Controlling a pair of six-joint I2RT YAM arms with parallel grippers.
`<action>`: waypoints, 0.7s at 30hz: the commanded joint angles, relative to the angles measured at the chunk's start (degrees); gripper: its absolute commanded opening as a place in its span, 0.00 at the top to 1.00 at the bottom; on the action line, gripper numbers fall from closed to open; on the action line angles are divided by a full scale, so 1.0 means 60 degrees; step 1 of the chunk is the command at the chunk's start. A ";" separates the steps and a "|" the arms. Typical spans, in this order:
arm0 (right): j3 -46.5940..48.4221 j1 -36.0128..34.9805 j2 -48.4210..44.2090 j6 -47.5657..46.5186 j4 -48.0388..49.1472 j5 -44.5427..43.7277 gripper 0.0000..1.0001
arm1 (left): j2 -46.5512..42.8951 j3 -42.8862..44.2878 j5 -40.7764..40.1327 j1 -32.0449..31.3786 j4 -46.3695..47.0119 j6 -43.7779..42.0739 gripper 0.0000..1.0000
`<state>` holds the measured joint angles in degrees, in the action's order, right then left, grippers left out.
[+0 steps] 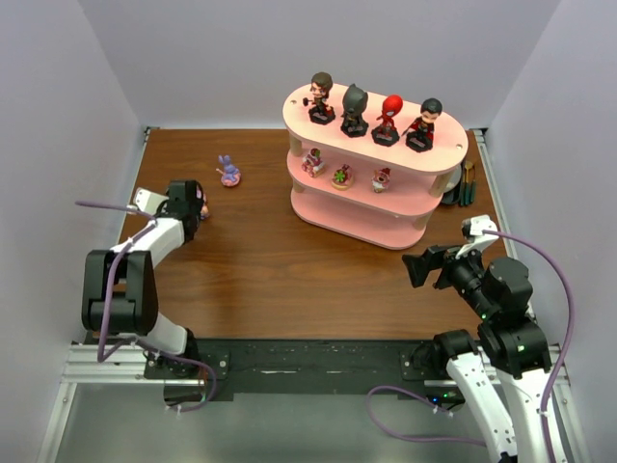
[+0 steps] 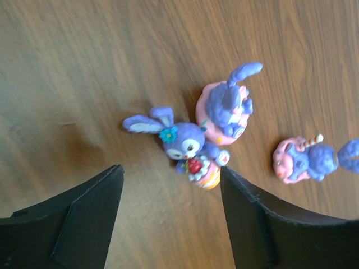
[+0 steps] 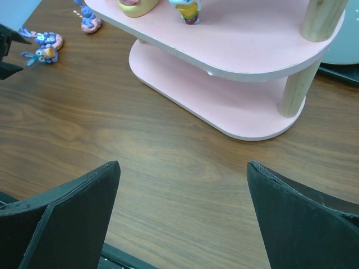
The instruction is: Place and organize the plastic toys onto the shelf
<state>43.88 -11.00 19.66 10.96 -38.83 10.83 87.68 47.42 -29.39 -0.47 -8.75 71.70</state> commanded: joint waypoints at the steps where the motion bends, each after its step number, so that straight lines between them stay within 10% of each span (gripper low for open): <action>1: -0.0033 -0.0085 -0.0040 0.0107 0.0334 0.0246 0.01 | 0.0591 0.0783 -0.0449 0.0078 -0.0050 0.0852 0.28; 21: -0.0062 -0.0129 0.0195 0.0063 0.0451 0.0128 0.01 | 0.2100 0.0695 0.0503 0.0620 0.0902 0.1951 0.42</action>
<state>43.68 -11.60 19.88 11.07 -38.48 11.51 98.04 50.65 -27.55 2.59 -4.69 81.76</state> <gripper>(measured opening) 0.985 0.587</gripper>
